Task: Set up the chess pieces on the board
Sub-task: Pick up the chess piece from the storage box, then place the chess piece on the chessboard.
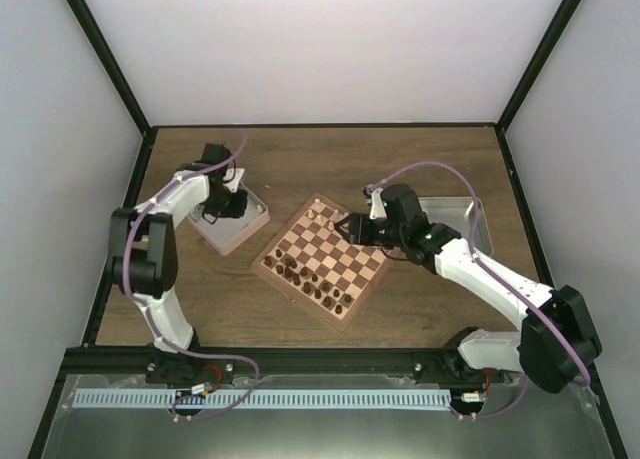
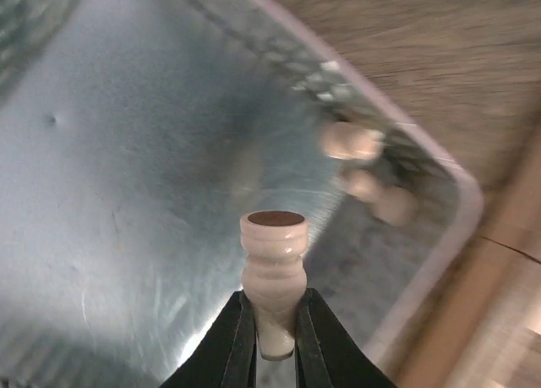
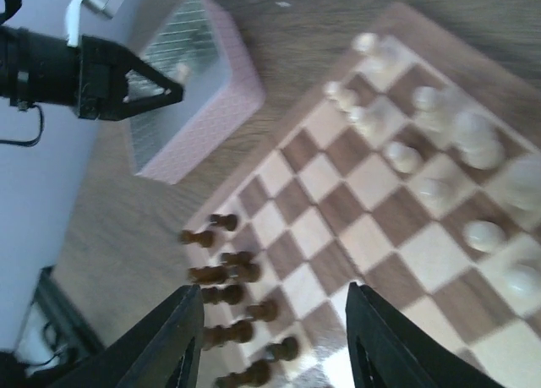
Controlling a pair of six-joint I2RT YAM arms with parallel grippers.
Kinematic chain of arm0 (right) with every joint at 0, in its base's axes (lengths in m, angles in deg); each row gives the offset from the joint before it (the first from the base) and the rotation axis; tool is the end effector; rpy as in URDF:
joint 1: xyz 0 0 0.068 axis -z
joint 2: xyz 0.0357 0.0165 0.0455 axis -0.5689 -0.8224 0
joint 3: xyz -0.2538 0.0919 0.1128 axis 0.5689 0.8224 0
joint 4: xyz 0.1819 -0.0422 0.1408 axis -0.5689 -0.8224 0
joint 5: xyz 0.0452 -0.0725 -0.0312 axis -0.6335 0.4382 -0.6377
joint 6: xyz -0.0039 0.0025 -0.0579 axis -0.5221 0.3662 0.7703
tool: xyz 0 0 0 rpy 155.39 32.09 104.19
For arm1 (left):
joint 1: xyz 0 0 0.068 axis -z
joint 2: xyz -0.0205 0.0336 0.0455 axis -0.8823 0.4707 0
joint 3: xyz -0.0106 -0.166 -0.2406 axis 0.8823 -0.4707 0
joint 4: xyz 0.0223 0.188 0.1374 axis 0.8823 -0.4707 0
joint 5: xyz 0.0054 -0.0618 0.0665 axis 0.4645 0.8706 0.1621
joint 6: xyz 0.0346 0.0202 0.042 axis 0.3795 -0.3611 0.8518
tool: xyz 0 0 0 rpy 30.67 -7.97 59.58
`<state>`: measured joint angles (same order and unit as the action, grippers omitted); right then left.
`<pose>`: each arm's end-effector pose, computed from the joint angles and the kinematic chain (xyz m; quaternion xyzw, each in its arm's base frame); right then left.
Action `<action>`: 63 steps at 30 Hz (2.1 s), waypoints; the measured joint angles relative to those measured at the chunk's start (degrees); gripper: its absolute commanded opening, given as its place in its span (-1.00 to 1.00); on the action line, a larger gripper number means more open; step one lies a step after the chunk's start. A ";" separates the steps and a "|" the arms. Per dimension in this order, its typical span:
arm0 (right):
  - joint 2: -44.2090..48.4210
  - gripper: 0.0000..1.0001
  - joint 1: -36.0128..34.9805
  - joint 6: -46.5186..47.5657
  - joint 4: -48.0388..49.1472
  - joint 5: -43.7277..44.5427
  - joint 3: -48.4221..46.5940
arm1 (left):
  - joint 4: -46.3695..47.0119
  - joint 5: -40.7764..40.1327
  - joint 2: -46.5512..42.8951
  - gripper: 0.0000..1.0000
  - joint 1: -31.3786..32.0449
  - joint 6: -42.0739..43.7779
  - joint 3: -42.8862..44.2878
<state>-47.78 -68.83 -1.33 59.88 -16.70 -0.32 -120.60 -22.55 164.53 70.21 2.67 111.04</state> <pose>0.1913 0.1440 0.2798 -0.0547 0.8899 0.3529 0.2838 0.3431 -0.0556 0.2146 0.0803 0.9857 -0.0765 0.1271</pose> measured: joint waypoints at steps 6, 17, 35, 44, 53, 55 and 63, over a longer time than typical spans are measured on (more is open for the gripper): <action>-3.32 0.15 -0.42 -1.68 9.88 -11.72 -0.72 | 0.74 9.81 -13.92 -0.92 1.75 -0.31 -1.79; -10.60 0.22 -1.31 -5.40 17.38 -21.31 -13.49 | 8.46 30.62 -26.56 -0.90 14.53 4.85 -9.97; -16.65 -0.63 -2.43 -5.86 11.37 -21.07 -16.13 | 11.02 35.82 -26.56 -0.83 14.91 6.67 -11.32; -13.62 -0.75 -2.45 -18.38 22.60 -20.74 -9.40 | 17.09 36.87 -30.38 0.18 15.02 1.66 -14.97; -8.74 -0.75 -2.49 -43.45 39.15 -17.97 -4.52 | 48.59 32.74 -43.65 0.17 20.00 -22.45 -32.61; -8.76 -0.75 -2.54 -47.08 40.33 -17.90 -4.52 | 52.61 30.47 -44.89 0.19 21.44 -24.74 -33.31; -8.74 -0.75 -2.62 -56.87 45.11 -17.51 -4.07 | 62.27 21.46 -46.75 0.05 24.04 -30.32 -34.99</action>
<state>-56.52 -71.45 -58.20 104.99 -34.21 -4.39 -58.33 -1.09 117.78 94.26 -27.65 76.05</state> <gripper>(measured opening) 0.168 0.571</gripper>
